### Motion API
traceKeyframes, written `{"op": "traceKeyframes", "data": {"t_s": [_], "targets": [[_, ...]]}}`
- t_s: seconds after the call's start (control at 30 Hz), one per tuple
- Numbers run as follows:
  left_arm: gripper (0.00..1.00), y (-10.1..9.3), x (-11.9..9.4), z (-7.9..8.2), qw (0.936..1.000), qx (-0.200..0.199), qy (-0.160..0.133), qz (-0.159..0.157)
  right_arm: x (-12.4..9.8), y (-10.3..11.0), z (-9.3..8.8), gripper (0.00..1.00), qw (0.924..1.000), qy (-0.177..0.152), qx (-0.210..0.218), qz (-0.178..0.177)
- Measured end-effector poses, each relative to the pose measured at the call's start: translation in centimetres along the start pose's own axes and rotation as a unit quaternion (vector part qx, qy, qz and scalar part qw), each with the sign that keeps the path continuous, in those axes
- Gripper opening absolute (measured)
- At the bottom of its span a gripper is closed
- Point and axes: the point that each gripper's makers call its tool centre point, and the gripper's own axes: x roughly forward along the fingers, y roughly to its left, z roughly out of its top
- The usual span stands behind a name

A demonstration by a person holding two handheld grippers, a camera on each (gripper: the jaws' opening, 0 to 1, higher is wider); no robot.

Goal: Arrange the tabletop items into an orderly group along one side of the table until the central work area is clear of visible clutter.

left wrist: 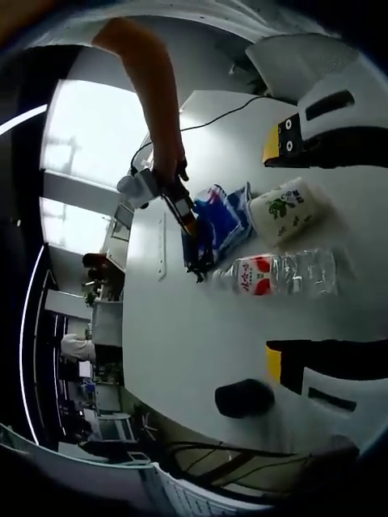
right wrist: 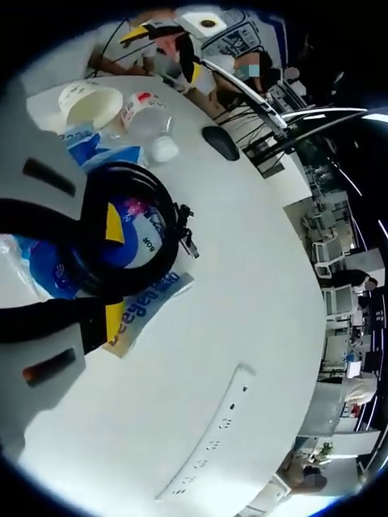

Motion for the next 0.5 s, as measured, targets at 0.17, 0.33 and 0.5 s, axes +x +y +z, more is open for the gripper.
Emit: {"op": "traceKeyframes", "data": {"t_s": [0.17, 0.33, 0.5], "targets": [[0.90, 0.20, 0.10, -0.31, 1.0000, 0.000, 0.002, 0.000, 0.27, -0.41, -0.03, 0.17, 0.9997, 0.010, 0.014, -0.016], [0.89, 0.23, 0.17, -0.28, 1.0000, -0.003, 0.000, 0.000, 0.25, -0.25, 0.09, 0.13, 0.9993, 0.016, 0.013, -0.030], [0.89, 0.15, 0.27, -0.23, 1.0000, -0.005, -0.002, -0.002, 0.52, -0.48, 0.31, 0.09, 0.9991, 0.016, 0.004, -0.039]]}}
